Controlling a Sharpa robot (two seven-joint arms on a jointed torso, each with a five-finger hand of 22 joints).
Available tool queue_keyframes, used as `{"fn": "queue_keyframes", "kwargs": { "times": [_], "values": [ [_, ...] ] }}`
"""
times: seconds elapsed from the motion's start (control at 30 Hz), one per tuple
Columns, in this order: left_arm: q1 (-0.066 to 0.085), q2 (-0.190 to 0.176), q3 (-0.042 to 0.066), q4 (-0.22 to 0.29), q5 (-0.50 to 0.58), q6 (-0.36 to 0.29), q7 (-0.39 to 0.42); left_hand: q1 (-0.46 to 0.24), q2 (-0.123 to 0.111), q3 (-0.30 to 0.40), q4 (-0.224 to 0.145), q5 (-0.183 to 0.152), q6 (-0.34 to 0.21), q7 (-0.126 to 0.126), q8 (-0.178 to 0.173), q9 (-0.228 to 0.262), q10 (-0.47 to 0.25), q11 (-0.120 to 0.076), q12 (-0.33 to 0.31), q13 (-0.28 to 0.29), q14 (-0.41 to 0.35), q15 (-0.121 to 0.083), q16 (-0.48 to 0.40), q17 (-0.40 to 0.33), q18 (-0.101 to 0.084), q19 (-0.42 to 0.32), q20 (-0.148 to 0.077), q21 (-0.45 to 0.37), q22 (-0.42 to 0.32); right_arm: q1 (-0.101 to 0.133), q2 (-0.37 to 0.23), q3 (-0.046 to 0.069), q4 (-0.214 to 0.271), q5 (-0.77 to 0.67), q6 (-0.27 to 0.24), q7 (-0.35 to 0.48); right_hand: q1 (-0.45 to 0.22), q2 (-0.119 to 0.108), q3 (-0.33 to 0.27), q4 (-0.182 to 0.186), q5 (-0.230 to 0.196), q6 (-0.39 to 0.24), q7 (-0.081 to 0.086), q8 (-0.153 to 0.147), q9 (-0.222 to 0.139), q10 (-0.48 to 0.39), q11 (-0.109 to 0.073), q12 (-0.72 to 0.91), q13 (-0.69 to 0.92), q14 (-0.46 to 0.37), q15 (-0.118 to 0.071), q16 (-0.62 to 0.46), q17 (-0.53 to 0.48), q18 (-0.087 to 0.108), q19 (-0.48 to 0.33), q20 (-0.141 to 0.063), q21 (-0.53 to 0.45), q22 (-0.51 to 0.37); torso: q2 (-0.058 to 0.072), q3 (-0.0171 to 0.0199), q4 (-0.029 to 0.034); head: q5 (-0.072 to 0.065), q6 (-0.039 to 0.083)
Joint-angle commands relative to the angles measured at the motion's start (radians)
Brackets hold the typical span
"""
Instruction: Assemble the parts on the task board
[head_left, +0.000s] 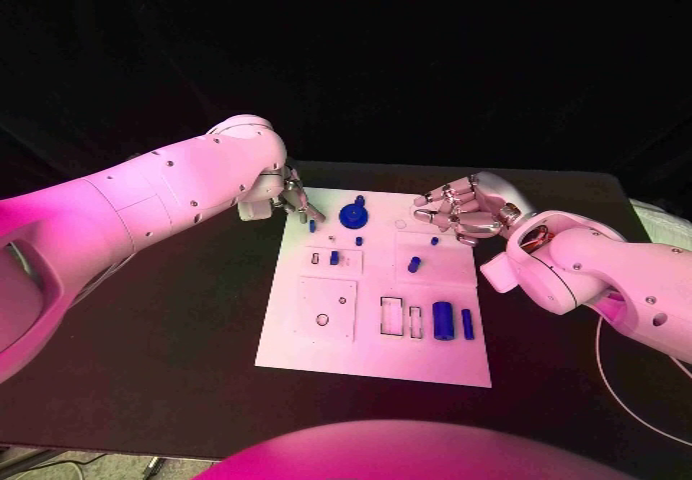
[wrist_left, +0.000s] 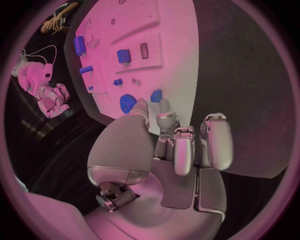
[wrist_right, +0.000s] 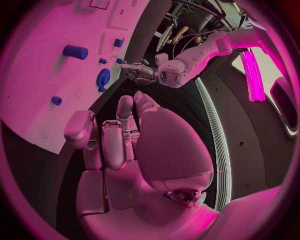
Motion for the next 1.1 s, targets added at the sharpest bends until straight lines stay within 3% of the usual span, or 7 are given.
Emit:
{"fn": "queue_keyframes", "kwargs": {
  "times": [0.03, 0.6, 1.1],
  "values": [
    [0.0, 0.003, 0.0, -0.001, -0.003, 0.028, -0.004, 0.005, 0.011, -0.008, 0.0, 0.003, 0.004, -0.003, 0.007, 0.002, 0.009, -0.001, 0.007, 0.001, 0.107, -0.008, 0.003, 0.263, 0.006, 0.009, -0.003, 0.005, 0.077, -0.001, 0.001, 0.0, 0.002, -0.003, 0.011, 0.01, -0.009, 0.002, -0.003, 0.004, -0.002, -0.004, 0.0, -0.001, 0.001, -0.003, -0.002, 0.005, 0.001, 0.047, -0.001, -0.001, 0.001, 0.01, -0.004, 0.003, -0.002, 0.001, -0.001, 0.0004, 0.0002, 0.002, -0.002],
    [-0.004, 0.011, 0.0, -0.007, 0.013, 0.038, -0.004, 0.028, 0.026, -0.005, -0.006, 0.006, 0.002, -0.005, 0.015, 0.008, 0.011, -0.003, 0.006, -0.003, 0.107, -0.01, 0.003, 0.263, 0.006, 0.009, -0.005, 0.005, 0.078, -0.001, 0.001, 0.0, 0.004, -0.003, 0.012, 0.011, -0.009, 0.003, -0.003, 0.004, -0.002, -0.004, 0.0, -0.001, 0.001, -0.003, -0.003, 0.005, 0.001, 0.047, -0.001, -0.001, 0.001, 0.01, -0.004, 0.003, -0.002, 0.001, 0.0, 0.0004, 0.0002, 0.001, -0.004],
    [-0.007, 0.019, -0.001, -0.02, 0.02, 0.007, -0.002, 0.1, 0.08, 0.042, -0.021, 0.005, -0.013, -0.011, 0.022, 0.017, 0.011, -0.008, 0.003, -0.009, 0.107, -0.014, 0.003, 0.263, 0.006, 0.009, -0.009, 0.003, 0.079, -0.001, 0.001, 0.0, 0.005, -0.003, 0.014, 0.012, -0.009, 0.003, -0.003, 0.004, -0.002, -0.004, 0.0, -0.001, 0.001, -0.003, -0.003, 0.005, 0.001, 0.047, -0.001, -0.001, 0.001, 0.01, -0.004, 0.003, -0.002, 0.001, 0.0, 0.0005, 0.0002, -0.001, -0.009]
  ]
}}
